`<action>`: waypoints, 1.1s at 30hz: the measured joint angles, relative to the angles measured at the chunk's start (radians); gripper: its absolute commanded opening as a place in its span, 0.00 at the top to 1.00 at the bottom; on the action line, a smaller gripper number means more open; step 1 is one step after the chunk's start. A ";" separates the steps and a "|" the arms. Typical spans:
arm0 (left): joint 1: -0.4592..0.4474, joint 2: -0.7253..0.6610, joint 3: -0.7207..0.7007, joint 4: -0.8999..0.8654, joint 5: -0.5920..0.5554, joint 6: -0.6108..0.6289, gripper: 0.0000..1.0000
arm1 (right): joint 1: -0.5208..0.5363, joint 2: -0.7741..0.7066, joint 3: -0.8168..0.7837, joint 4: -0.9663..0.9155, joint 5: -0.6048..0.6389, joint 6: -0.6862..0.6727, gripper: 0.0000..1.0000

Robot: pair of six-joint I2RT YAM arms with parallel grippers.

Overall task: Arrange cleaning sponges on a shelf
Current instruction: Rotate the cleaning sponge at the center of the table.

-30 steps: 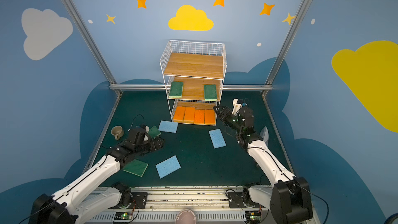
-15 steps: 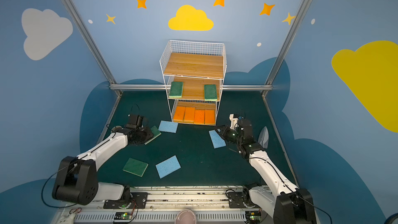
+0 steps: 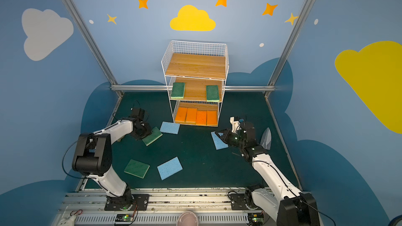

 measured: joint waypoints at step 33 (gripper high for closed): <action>-0.359 -0.454 -0.382 0.225 0.053 -0.301 0.26 | 0.126 0.265 0.085 0.013 -0.055 -0.063 0.63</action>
